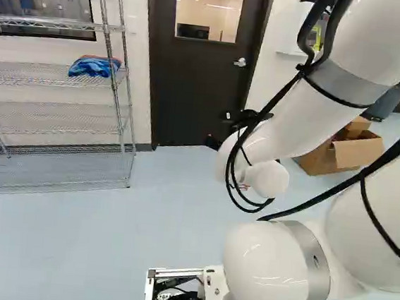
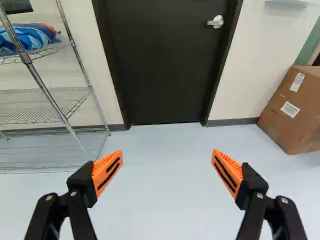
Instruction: Open the door and move inside
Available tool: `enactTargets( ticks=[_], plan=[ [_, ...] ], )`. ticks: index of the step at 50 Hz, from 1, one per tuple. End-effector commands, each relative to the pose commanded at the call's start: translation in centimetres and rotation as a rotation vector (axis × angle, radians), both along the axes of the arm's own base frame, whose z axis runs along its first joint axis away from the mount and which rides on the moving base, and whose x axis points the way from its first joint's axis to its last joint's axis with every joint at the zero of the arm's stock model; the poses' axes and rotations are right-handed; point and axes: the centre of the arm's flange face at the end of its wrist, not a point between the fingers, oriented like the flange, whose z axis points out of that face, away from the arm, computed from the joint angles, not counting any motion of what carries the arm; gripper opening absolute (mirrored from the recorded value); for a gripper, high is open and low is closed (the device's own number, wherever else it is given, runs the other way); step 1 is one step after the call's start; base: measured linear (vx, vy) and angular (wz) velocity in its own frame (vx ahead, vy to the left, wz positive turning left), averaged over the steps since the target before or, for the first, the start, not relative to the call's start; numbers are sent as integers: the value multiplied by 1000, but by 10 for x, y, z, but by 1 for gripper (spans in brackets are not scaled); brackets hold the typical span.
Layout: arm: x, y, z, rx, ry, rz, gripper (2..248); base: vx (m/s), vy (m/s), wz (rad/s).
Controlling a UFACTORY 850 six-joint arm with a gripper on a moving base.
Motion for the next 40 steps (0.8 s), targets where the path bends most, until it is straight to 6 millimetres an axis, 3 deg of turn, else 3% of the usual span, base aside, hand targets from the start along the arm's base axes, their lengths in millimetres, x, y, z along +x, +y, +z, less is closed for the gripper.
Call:
enactTargets(
  ticks=[40],
  plan=[
    [0,0,0,0,0,0,247,154,0,-16]
  ],
)
